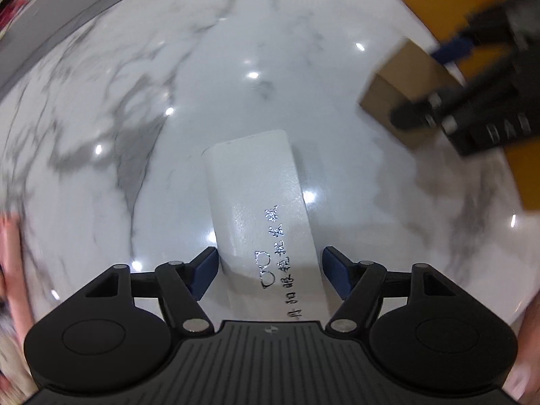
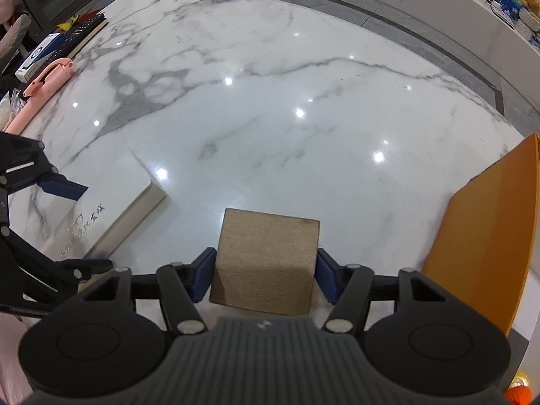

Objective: Organize objects
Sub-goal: 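Grasp the white glasses box with the left gripper while the right grasps the cardboard box, then carry the white box and cardboard box over the orange shoebox with both grippers, then lower the white box with the left gripper while the right lowers the cardboard box, then open both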

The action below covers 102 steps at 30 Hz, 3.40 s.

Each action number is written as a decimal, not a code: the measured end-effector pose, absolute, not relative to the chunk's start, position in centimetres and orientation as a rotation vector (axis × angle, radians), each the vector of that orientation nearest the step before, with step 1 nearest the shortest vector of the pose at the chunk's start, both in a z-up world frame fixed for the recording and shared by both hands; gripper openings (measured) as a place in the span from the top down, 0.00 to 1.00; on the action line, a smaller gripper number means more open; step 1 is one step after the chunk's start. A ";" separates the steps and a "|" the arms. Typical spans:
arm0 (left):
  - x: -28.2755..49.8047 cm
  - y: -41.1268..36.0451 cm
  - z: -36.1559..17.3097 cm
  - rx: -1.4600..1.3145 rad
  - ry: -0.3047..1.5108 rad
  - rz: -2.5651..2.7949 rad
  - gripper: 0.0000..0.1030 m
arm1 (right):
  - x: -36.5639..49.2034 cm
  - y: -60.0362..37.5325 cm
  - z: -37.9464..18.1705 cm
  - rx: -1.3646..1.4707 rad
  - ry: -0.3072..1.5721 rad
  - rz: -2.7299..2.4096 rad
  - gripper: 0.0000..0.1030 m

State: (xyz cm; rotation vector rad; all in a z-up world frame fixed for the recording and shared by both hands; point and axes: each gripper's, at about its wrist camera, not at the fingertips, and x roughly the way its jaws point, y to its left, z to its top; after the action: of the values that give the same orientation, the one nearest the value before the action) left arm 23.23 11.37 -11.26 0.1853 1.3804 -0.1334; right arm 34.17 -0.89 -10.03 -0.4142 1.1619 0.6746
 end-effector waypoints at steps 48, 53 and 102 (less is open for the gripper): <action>27.9 -20.8 -3.0 1.113 0.637 -0.620 0.33 | 30.7 -27.1 3.4 -0.916 0.766 0.718 0.39; 29.9 -21.1 -6.5 1.169 0.673 -0.645 0.33 | 32.1 -27.6 1.9 -0.888 0.762 0.722 0.39; 32.5 -17.1 -13.0 1.380 0.632 -0.845 0.26 | 42.2 -22.8 -7.4 -1.269 0.965 0.698 0.31</action>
State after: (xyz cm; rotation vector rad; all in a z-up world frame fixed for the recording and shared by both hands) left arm 32.48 -17.07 -12.95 1.3802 0.6323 -0.8450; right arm 42.20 -22.80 -7.38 -1.2687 0.9648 0.6982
